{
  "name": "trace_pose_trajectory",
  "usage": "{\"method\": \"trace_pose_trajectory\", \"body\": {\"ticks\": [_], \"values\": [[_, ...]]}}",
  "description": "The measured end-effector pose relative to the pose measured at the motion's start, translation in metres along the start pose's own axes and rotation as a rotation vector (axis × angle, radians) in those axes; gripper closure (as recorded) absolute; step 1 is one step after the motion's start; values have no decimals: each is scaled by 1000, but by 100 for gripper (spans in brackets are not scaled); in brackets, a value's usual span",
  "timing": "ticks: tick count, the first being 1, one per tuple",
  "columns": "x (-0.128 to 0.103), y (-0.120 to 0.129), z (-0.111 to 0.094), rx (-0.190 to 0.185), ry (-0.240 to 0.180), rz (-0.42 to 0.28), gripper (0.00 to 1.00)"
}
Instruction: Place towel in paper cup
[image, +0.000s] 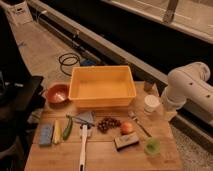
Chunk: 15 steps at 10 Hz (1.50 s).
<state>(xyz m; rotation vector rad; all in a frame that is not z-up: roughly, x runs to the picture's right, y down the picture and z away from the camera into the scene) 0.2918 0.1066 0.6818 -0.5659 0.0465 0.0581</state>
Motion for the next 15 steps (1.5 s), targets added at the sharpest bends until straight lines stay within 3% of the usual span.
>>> {"method": "trace_pose_trajectory", "body": {"ticks": [10, 12, 15], "values": [[3, -1, 1, 2, 11, -4, 35], [-4, -5, -4, 47, 47, -97, 35], [-53, -4, -4, 79, 42, -243, 35]]}}
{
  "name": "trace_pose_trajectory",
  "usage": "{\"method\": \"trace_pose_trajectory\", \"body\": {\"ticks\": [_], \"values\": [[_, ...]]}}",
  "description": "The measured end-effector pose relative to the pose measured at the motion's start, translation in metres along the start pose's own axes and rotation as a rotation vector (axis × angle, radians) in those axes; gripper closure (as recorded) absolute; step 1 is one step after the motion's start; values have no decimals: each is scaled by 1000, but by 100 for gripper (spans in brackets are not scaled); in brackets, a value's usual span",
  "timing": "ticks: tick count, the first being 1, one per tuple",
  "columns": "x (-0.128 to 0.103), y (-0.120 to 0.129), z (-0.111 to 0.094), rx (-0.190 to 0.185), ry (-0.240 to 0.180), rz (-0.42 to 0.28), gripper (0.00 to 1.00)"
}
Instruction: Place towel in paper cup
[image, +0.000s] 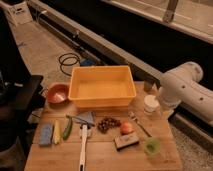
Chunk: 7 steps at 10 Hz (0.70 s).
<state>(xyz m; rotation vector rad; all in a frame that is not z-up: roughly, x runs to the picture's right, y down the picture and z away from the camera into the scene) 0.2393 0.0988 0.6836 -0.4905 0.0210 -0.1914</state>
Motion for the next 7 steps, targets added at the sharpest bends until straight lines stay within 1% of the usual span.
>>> {"method": "trace_pose_trajectory", "body": {"ticks": [1, 2, 3, 4, 5, 6, 7], "values": [[-24, -3, -1, 12, -9, -58, 35], [-53, -6, -2, 25, -25, -130, 35], [-76, -6, -3, 35, -44, -199, 35], [-103, -3, -6, 47, -70, -283, 35], [-120, 1, -8, 53, -90, -334, 35], [-125, 3, -8, 55, -95, -353, 35], [-125, 3, -8, 55, -95, -353, 35]]}}
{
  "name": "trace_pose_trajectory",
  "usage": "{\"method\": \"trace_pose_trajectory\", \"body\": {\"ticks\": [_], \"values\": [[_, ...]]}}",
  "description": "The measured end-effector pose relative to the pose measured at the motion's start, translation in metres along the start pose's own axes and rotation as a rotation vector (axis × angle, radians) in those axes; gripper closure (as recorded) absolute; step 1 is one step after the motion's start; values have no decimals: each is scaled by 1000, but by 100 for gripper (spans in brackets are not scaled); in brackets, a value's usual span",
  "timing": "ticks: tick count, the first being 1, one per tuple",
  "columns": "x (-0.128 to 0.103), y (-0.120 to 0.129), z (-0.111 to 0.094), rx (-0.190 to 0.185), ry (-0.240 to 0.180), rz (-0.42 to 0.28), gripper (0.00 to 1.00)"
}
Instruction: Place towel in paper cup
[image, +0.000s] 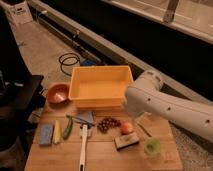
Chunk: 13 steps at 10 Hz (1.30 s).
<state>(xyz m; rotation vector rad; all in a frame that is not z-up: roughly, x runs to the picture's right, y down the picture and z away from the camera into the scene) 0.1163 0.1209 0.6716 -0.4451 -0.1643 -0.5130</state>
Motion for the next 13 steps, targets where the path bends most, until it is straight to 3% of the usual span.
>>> {"method": "trace_pose_trajectory", "body": {"ticks": [3, 6, 8, 11, 13], "values": [[1, -1, 0, -3, 7, -8, 35], [-9, -35, 15, -12, -6, -141, 35], [-36, -74, 35, -27, -43, -260, 35], [-82, -116, 57, -20, -119, -411, 35], [-100, -126, 61, -7, -151, -457, 35]]}}
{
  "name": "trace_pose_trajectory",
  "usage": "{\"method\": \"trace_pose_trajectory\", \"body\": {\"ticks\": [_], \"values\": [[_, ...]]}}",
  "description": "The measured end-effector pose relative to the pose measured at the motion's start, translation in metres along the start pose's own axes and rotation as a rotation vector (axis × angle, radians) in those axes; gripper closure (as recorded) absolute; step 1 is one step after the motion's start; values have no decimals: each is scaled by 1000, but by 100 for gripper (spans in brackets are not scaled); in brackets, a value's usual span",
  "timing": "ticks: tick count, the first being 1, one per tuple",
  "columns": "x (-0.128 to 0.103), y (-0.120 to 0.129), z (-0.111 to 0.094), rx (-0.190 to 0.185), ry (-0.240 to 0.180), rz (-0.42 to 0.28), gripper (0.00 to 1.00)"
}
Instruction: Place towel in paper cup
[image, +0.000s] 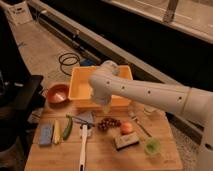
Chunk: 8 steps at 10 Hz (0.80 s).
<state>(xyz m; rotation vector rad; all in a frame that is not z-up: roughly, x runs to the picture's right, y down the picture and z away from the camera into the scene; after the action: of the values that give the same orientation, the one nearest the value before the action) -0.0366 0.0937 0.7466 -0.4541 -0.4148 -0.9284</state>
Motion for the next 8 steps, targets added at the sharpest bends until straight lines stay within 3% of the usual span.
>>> {"method": "trace_pose_trajectory", "body": {"ticks": [5, 8], "values": [[3, 1, 3, 7, -10, 5, 35], [0, -20, 29, 18, -39, -64, 35]]}}
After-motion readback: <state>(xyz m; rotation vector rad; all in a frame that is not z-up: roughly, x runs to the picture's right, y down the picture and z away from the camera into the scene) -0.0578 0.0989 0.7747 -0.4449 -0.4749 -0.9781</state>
